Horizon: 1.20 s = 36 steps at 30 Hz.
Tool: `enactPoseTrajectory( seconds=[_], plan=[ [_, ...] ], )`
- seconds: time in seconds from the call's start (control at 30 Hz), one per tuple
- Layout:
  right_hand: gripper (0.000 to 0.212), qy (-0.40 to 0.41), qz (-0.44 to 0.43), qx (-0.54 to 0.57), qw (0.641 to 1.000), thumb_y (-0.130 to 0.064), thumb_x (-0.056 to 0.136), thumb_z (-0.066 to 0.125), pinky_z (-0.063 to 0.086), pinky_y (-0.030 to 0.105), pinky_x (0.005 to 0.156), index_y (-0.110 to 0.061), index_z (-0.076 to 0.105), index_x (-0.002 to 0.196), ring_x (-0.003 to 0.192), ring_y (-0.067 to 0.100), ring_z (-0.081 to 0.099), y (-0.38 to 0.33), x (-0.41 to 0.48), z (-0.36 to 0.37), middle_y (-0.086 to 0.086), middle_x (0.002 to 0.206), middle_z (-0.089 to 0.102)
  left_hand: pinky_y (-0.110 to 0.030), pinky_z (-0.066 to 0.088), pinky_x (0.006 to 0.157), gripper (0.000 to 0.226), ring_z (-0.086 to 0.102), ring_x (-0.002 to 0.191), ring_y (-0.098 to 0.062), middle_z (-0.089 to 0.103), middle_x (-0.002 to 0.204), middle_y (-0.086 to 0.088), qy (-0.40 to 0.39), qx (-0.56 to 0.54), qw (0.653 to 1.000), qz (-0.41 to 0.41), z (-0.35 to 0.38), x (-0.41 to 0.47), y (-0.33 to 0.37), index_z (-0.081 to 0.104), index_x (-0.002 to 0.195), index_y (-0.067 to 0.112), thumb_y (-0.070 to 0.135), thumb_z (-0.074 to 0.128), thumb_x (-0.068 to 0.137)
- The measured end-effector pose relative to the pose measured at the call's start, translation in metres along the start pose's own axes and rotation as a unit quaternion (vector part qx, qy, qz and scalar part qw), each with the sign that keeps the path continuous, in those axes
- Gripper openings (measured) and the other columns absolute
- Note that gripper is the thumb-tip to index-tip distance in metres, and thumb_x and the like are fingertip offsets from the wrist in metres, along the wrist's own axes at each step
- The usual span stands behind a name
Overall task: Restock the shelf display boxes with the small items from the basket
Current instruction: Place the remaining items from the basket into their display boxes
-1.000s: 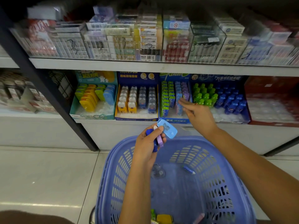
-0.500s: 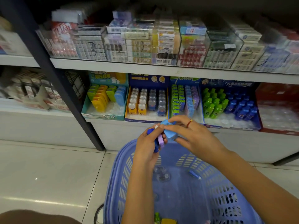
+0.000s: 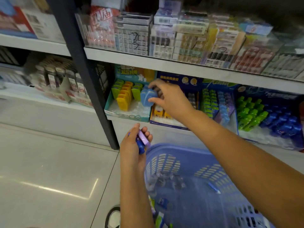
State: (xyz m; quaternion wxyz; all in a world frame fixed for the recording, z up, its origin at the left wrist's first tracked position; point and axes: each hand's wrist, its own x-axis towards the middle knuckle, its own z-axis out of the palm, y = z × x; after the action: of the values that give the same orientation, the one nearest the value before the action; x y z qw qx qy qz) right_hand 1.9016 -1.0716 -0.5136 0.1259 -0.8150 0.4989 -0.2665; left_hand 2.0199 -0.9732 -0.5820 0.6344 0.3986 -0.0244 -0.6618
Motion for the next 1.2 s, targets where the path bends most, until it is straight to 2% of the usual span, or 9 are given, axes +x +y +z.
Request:
enactPoseTrajectory(
  seconds=[0.27, 0.53, 0.63, 0.7, 0.77, 0.83, 0.9, 1.03, 1.2],
  plan=[
    [0.038, -0.044, 0.011, -0.036, 0.998, -0.015, 0.092, 0.058, 0.037, 0.031, 0.103, -0.006, 0.056, 0.129, 0.119, 0.03, 0.052, 0.014, 0.015, 0.04, 0.017, 0.127, 0.056, -0.027, 0.059, 0.063, 0.018, 0.064, 0.071, -0.019, 0.062, 0.081, -0.009, -0.009, -0.05, 0.999, 0.009, -0.006, 0.008, 0.003, 0.054, 0.113, 0.005, 0.006, 0.046, 0.097],
    [0.038, -0.036, 0.043, 0.0, 0.998, -0.014, 0.093, 0.056, 0.036, 0.019, 0.097, -0.006, 0.055, 0.13, 0.114, 0.024, 0.053, 0.014, 0.02, 0.044, 0.015, 0.121, 0.056, -0.028, 0.06, 0.072, 0.017, 0.068, 0.069, -0.016, 0.068, 0.075, -0.007, -0.026, -0.054, 0.998, 0.013, -0.011, 0.01, 0.004, 0.059, 0.107, 0.009, 0.002, 0.052, 0.093],
    [0.037, -0.062, 0.04, 0.008, 0.997, -0.011, 0.093, 0.056, 0.034, 0.012, 0.089, -0.001, 0.054, 0.129, 0.108, 0.023, 0.052, 0.014, 0.019, 0.05, 0.016, 0.115, 0.055, -0.031, 0.059, 0.08, 0.021, 0.067, 0.076, -0.018, 0.066, 0.086, -0.01, -0.029, -0.04, 0.999, 0.017, -0.011, 0.01, 0.003, 0.059, 0.107, 0.011, -0.001, 0.056, 0.09],
    [0.027, -0.039, 0.046, 0.038, 0.997, -0.012, 0.091, 0.059, 0.041, 0.026, 0.086, -0.001, 0.06, 0.116, 0.094, 0.021, 0.053, 0.012, 0.02, 0.05, 0.011, 0.101, 0.055, -0.031, 0.058, 0.082, 0.022, 0.068, 0.081, -0.02, 0.068, 0.092, -0.012, -0.027, -0.035, 0.999, 0.02, -0.01, 0.011, 0.003, 0.06, 0.106, 0.011, -0.001, 0.058, 0.089],
    [0.028, -0.018, 0.008, -0.037, 0.999, -0.015, 0.092, 0.058, 0.045, 0.037, 0.09, -0.006, 0.059, 0.118, 0.105, 0.021, 0.054, 0.015, 0.023, 0.048, 0.008, 0.113, 0.057, -0.03, 0.058, 0.081, 0.022, 0.071, 0.084, -0.02, 0.071, 0.094, -0.012, -0.029, -0.032, 0.999, 0.025, -0.011, 0.011, 0.002, 0.061, 0.106, 0.012, -0.001, 0.058, 0.089],
    [0.039, -0.06, -0.053, -0.216, 0.973, -0.019, 0.097, 0.047, 0.041, 0.037, 0.101, -0.013, 0.049, 0.136, 0.126, 0.026, 0.045, 0.02, 0.025, 0.048, 0.007, 0.14, 0.048, -0.029, 0.058, 0.08, 0.021, 0.072, 0.087, -0.02, 0.073, 0.094, -0.011, -0.034, -0.027, 0.999, 0.027, -0.011, 0.012, 0.001, 0.061, 0.105, 0.013, 0.0, 0.057, 0.089],
    [0.045, -0.088, -0.062, -0.292, 0.95, -0.021, 0.101, 0.039, 0.04, 0.036, 0.1, -0.014, 0.033, 0.145, 0.131, 0.027, 0.041, 0.023, 0.026, 0.049, 0.006, 0.15, 0.037, -0.029, 0.058, 0.081, 0.02, 0.072, 0.089, -0.02, 0.075, 0.092, -0.009, -0.04, -0.025, 0.998, 0.029, -0.011, 0.012, 0.001, 0.061, 0.104, 0.013, 0.0, 0.056, 0.089],
    [0.047, -0.098, -0.058, -0.324, 0.939, -0.013, 0.1, 0.036, 0.041, 0.04, 0.101, -0.009, 0.027, 0.146, 0.134, 0.029, 0.037, 0.019, 0.026, 0.058, 0.009, 0.152, 0.033, -0.03, 0.057, 0.085, 0.019, 0.071, 0.094, -0.023, 0.075, 0.093, -0.009, -0.044, -0.015, 0.998, 0.034, -0.009, 0.01, 0.0, 0.06, 0.103, 0.013, 0.0, 0.054, 0.09],
    [0.057, -0.117, -0.045, -0.337, 0.933, -0.003, 0.095, 0.041, 0.043, 0.04, 0.098, -0.011, 0.022, 0.148, 0.131, 0.032, 0.041, 0.016, 0.024, 0.051, 0.01, 0.153, 0.03, -0.028, 0.059, 0.074, 0.015, 0.072, 0.091, -0.024, 0.075, 0.091, -0.01, -0.062, -0.041, 0.997, 0.028, -0.006, 0.002, 0.003, 0.056, 0.107, 0.008, 0.004, 0.048, 0.095]
  ],
)
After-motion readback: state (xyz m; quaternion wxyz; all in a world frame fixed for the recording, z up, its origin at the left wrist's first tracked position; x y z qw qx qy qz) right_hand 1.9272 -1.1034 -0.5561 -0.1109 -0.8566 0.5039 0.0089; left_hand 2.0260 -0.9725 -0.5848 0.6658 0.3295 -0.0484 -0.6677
